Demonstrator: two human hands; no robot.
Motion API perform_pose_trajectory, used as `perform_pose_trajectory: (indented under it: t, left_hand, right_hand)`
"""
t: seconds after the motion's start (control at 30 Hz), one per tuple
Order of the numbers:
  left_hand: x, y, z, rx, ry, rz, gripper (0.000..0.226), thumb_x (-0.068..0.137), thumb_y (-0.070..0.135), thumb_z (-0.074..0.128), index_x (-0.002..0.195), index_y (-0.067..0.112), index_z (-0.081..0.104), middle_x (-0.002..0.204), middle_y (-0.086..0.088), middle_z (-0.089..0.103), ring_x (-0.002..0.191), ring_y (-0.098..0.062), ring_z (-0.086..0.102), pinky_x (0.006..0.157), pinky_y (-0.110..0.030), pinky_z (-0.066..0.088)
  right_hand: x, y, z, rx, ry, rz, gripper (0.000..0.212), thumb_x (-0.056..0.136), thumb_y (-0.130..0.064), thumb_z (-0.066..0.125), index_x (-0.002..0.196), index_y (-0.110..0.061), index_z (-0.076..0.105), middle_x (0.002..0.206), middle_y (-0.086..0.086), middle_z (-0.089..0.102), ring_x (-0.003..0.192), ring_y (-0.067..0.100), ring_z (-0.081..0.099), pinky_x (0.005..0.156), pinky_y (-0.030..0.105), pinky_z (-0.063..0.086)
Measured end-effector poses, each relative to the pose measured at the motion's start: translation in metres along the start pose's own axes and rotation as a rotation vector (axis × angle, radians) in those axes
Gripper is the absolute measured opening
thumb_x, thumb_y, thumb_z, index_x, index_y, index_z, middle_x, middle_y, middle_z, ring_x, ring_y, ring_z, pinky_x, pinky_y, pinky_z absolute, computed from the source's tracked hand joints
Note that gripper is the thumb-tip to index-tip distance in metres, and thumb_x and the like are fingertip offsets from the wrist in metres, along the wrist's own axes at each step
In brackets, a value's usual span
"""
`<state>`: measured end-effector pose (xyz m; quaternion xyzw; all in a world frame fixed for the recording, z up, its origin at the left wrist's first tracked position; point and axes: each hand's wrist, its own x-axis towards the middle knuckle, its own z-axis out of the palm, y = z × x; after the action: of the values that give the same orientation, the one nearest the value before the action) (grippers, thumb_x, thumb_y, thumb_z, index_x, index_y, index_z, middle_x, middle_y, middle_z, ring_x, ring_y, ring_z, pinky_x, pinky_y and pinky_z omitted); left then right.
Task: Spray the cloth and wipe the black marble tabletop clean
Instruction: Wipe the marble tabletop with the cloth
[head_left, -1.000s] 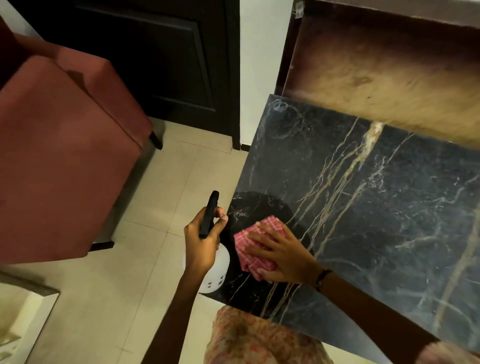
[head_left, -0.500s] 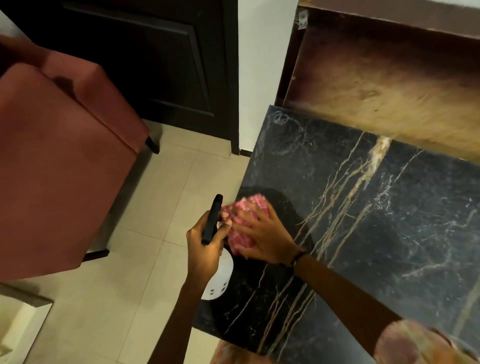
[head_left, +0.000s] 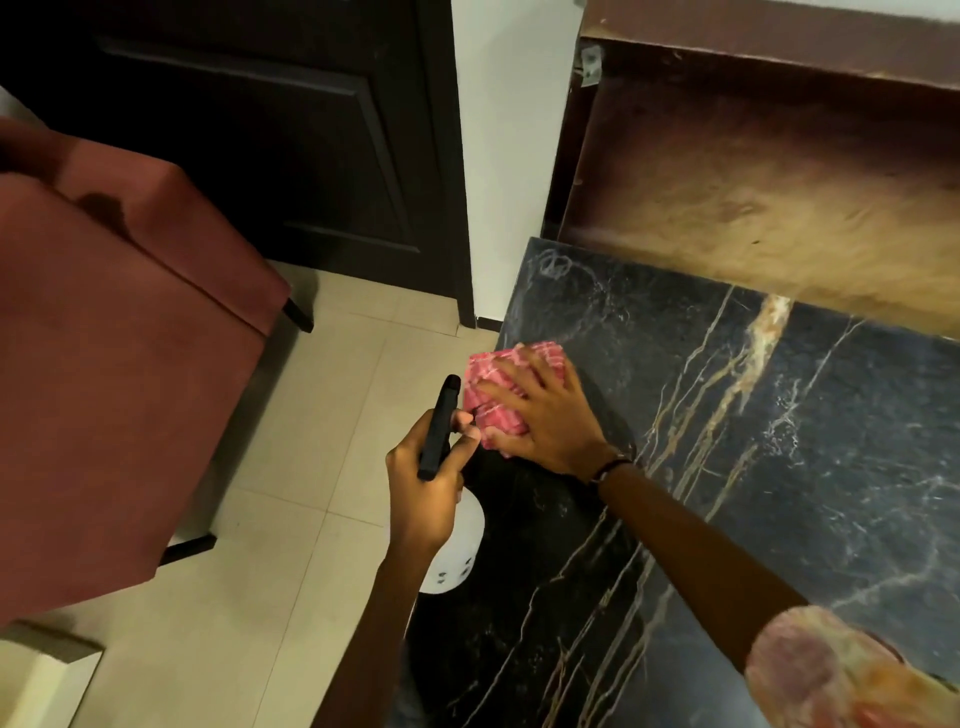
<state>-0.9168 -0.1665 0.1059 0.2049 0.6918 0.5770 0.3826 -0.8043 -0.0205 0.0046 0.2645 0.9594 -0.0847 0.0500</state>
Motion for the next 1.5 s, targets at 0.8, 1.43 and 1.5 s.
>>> perform_pose_trajectory:
  t: [0.8, 1.43, 1.5]
  left_hand:
    - [0.041, 0.017, 0.04, -0.028, -0.034, 0.044, 0.012, 0.084, 0.007, 0.064, 0.085, 0.019, 0.067, 0.068, 0.005, 0.061, 0.042, -0.016, 0.034, 0.04, -0.028, 0.028]
    - [0.048, 0.023, 0.086, -0.052, -0.067, 0.047, 0.011, 0.083, 0.006, 0.064, 0.088, 0.014, 0.068, 0.065, 0.009, 0.063, 0.039, -0.01, 0.037, 0.039, -0.023, 0.033]
    - [0.046, 0.023, 0.091, -0.047, -0.076, 0.052, 0.009, 0.083, 0.006, 0.064, 0.09, 0.011, 0.068, 0.062, 0.006, 0.062, 0.039, -0.009, 0.037, 0.039, -0.022, 0.033]
  right_hand:
    - [-0.034, 0.067, 0.006, 0.035, 0.118, -0.063, 0.067, 0.088, -0.072, 0.027, 0.145, -0.038, 0.031, 0.154, -0.001, 0.03, 0.144, 0.026, 0.018, 0.113, 0.059, 0.013]
    - [-0.036, 0.135, -0.006, 0.089, 0.223, 0.261, 0.069, 0.084, -0.07, 0.035, 0.143, -0.034, 0.037, 0.151, 0.003, 0.038, 0.14, 0.031, 0.027, 0.106, 0.066, 0.027]
    - [-0.025, 0.164, -0.013, 0.083, 0.199, 0.388, 0.07, 0.084, -0.069, 0.034, 0.144, -0.034, 0.037, 0.151, 0.004, 0.038, 0.139, 0.033, 0.03, 0.105, 0.065, 0.027]
